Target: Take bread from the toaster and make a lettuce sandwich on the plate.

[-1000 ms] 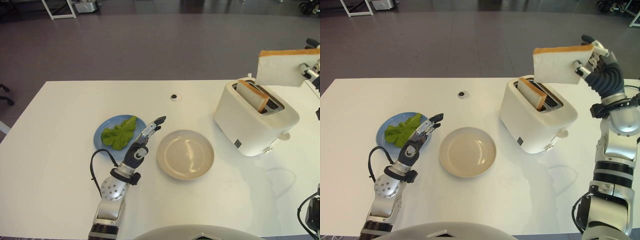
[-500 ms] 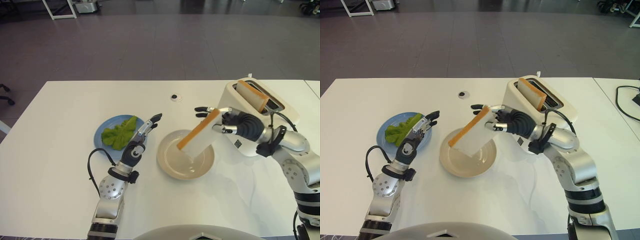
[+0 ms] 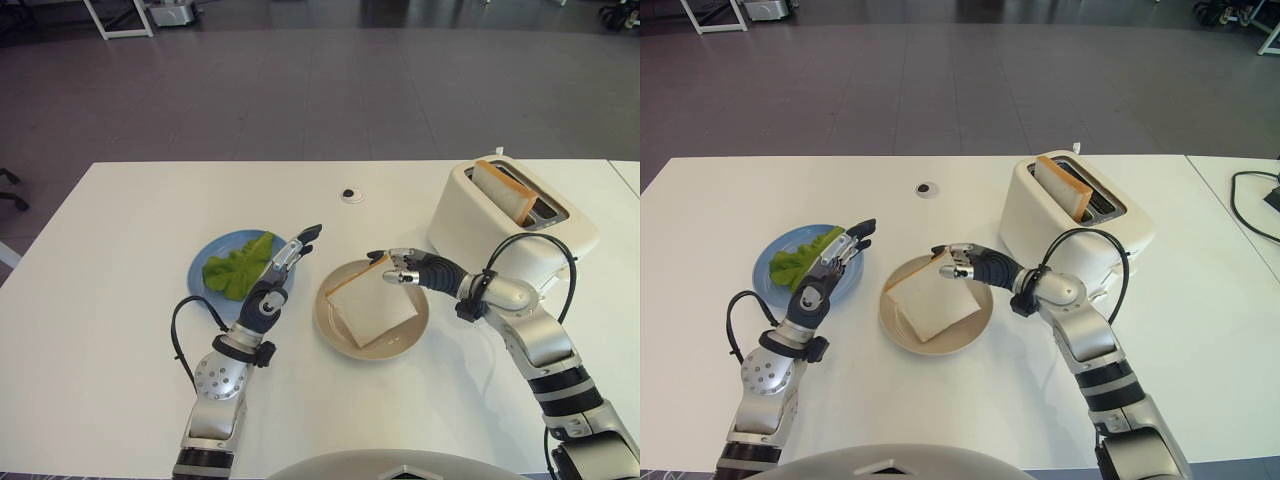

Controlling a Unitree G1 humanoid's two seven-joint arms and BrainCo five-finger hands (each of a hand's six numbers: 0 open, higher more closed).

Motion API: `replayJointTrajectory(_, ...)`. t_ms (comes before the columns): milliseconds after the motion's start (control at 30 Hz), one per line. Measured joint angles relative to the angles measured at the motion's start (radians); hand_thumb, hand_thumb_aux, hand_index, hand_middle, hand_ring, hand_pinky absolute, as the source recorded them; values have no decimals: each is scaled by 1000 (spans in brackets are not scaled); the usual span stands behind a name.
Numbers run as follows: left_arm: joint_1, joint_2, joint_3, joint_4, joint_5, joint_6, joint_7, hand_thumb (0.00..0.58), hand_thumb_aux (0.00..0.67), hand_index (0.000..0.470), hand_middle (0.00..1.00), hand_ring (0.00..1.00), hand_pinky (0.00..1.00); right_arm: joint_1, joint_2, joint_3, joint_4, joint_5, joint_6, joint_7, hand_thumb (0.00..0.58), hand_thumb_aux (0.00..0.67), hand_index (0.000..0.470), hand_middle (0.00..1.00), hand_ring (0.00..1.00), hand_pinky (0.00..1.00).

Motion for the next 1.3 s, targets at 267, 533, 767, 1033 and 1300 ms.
replayJointTrajectory(267, 6, 12, 23, -8, 14, 5, 9, 0, 0, 0, 0, 0, 0, 5, 17, -12, -12, -58, -45, -17, 0, 0, 0, 0, 0, 0)
replayJointTrajectory(533, -123, 246, 183, 52, 526, 119, 227, 0, 0, 0, 0, 0, 0, 62, 55, -131, -93, -17, -235, -29, 0, 0, 0, 0, 0, 0)
replayJointTrajectory(767, -255, 503, 102, 318, 952, 228, 392, 66, 39, 28, 0, 0, 0, 165, 73, -190, -123, 24, -354, -19, 0, 0, 0, 0, 0, 0)
replayJointTrajectory(1033, -309, 517, -51, 532, 1013, 273, 452, 363, 260, 182, 0, 0, 0, 182, 93, -182, -134, 22, -374, -16, 0, 0, 0, 0, 0, 0)
replayJointTrajectory(1300, -346, 519, -102, 614, 960, 263, 480, 509, 436, 306, 0, 0, 0, 189, 93, -185, -149, 23, -376, -16, 0, 0, 0, 0, 0, 0)
